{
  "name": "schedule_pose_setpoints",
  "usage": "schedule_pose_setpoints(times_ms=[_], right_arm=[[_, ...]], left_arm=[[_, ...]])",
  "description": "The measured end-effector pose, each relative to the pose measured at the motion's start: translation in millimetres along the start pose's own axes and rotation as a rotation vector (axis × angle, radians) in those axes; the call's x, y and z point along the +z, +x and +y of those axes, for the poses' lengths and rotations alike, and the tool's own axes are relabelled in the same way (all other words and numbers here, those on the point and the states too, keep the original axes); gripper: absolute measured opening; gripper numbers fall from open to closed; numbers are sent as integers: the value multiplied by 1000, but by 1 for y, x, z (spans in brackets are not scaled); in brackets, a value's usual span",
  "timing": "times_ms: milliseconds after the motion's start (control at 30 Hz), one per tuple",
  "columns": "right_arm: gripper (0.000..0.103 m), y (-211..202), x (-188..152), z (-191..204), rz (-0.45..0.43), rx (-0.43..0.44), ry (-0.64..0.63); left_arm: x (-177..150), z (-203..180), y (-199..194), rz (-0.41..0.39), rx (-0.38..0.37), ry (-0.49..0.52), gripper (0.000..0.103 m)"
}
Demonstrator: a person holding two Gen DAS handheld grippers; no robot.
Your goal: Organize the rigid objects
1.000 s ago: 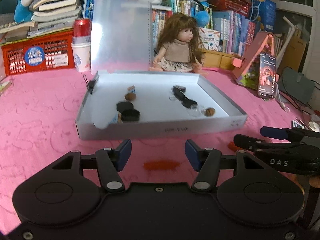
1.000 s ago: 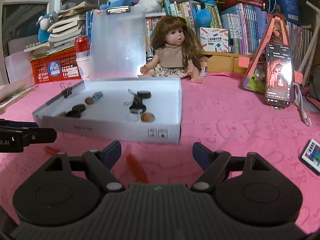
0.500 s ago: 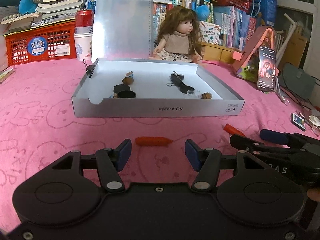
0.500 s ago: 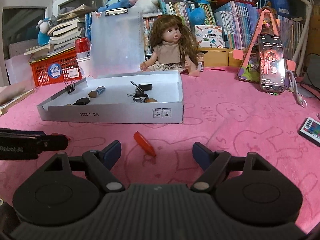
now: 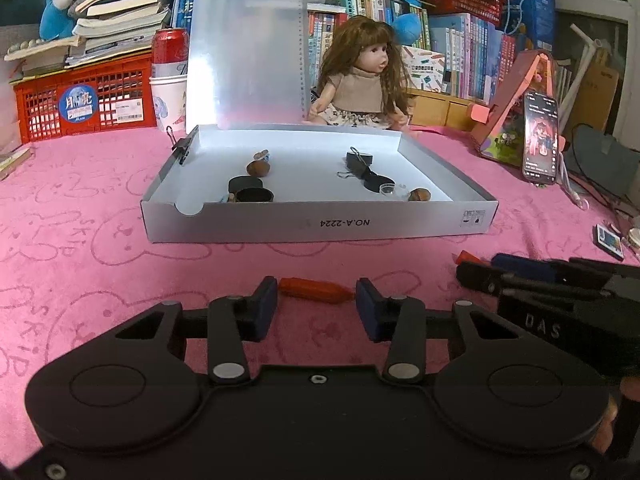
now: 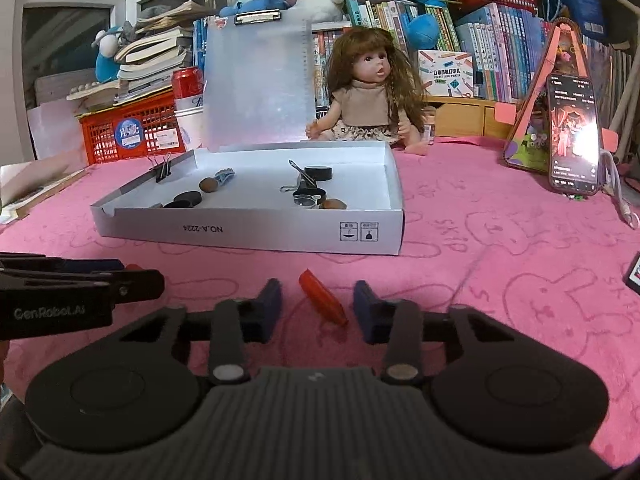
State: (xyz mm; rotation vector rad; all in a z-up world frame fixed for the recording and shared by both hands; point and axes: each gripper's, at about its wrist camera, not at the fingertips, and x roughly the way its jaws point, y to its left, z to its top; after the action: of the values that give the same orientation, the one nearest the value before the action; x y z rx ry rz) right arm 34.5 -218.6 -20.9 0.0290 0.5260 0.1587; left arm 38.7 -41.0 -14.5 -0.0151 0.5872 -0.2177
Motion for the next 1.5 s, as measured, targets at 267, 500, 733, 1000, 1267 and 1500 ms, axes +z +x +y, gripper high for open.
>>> schedule_pose_setpoints(times_ms=[267,500,733,1000,1267,1500], right_arm=[[15,-1,1,3,2,9,-16],[14,-2,5,5,-2,18,-13],[14,-5,18,7,-16,29,-14],[13,-5,33,8,-46,38,-9],[15,-7,17,17,4,149,-79],[49,-16,2,13,53,171,-90]], left_arm=[[-1,0,-3,-4,3,7,41],[2,1,-10,-13,12,8,41],[20,6,-18,-39,7,6,41],[38,10,-22,-76,26,18,41],[31,13,-20,-58,28,19,41],[21,16,-17,-37,34,18,41]])
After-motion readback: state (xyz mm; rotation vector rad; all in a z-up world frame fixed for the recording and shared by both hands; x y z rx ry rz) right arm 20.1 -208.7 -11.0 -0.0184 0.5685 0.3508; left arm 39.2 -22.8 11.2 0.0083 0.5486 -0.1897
